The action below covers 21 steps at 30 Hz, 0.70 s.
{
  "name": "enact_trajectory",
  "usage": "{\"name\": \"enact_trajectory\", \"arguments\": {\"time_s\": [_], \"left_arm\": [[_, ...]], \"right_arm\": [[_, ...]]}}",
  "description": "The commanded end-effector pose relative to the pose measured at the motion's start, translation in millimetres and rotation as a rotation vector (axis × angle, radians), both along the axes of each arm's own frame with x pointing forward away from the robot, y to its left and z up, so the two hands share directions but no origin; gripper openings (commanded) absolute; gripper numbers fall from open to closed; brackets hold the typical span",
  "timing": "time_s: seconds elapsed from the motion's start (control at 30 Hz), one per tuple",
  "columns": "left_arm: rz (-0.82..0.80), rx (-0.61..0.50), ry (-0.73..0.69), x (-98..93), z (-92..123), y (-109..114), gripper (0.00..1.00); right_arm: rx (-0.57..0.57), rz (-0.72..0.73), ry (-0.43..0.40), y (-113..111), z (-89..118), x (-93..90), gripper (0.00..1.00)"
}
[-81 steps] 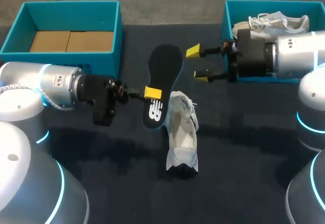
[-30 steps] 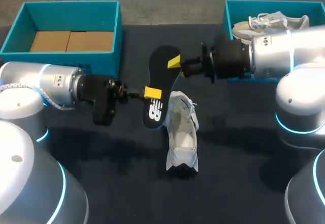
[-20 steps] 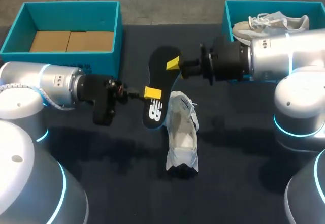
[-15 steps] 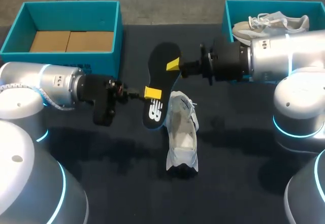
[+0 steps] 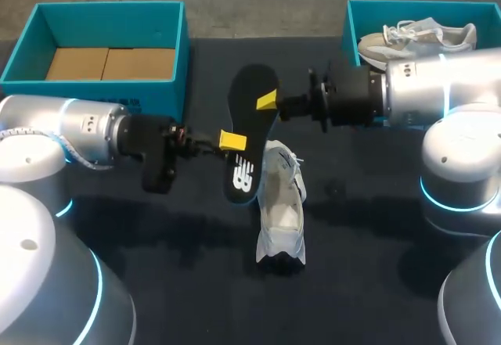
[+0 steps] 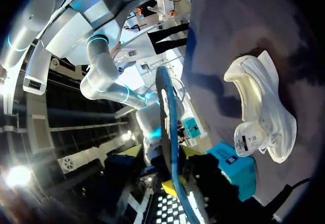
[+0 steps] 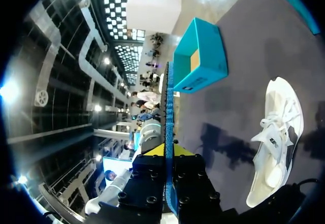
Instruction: Take the shoe out of the shoebox, open the shoe tongue, remove and reinsert the insole, then place the shoe into the shoebox
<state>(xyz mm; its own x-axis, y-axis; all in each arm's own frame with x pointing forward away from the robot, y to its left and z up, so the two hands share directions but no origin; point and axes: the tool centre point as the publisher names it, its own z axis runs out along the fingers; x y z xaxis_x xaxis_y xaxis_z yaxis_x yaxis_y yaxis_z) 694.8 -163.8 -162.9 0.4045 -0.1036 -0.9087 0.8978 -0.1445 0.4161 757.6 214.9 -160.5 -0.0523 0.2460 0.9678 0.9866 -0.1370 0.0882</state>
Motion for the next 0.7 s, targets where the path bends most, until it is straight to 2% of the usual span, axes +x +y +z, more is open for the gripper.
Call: {"name": "enact_trajectory", "arguments": {"time_s": [0.03,0.33,0.57,0.7], "left_arm": [[0.023,0.011,0.007,-1.8,1,19,1.00],[0.066,0.081,0.029,2.9,7,59,1.00],[0.026,0.220,0.046,9.6,28,76,1.00],[0.002,0.323,0.077,18.9,50,85,1.00]], "right_arm": [[0.010,0.000,-0.004,-4,-6,-1.4,0.00],[0.000,0.009,-0.013,-14,-23,0.7,0.00],[-0.013,0.020,-0.001,-20,-39,2.5,0.00],[-0.026,0.033,-0.016,-22,-46,2.3,0.00]]}}
